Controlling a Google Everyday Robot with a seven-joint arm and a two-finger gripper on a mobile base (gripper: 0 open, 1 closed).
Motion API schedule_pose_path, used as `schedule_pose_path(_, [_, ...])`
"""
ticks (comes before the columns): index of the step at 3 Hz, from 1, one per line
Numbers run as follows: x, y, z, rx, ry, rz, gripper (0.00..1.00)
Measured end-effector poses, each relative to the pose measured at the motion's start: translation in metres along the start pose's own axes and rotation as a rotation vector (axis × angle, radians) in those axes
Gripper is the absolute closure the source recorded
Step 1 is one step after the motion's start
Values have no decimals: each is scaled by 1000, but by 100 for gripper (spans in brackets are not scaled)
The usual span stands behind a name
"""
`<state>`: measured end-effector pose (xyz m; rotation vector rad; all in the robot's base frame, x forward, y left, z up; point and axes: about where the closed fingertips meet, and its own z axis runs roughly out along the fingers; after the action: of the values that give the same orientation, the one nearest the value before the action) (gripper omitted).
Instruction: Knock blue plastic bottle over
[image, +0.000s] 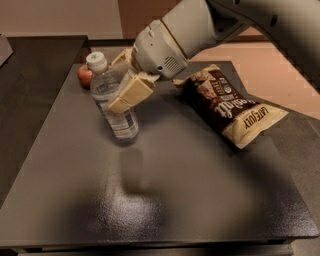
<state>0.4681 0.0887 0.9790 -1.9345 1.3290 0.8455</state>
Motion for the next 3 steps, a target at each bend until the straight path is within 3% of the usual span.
schedule_pose_path(1, [14, -11, -27, 66, 146, 19, 100])
schedule_pose_path(3, [66, -22, -54, 104, 509, 58, 100])
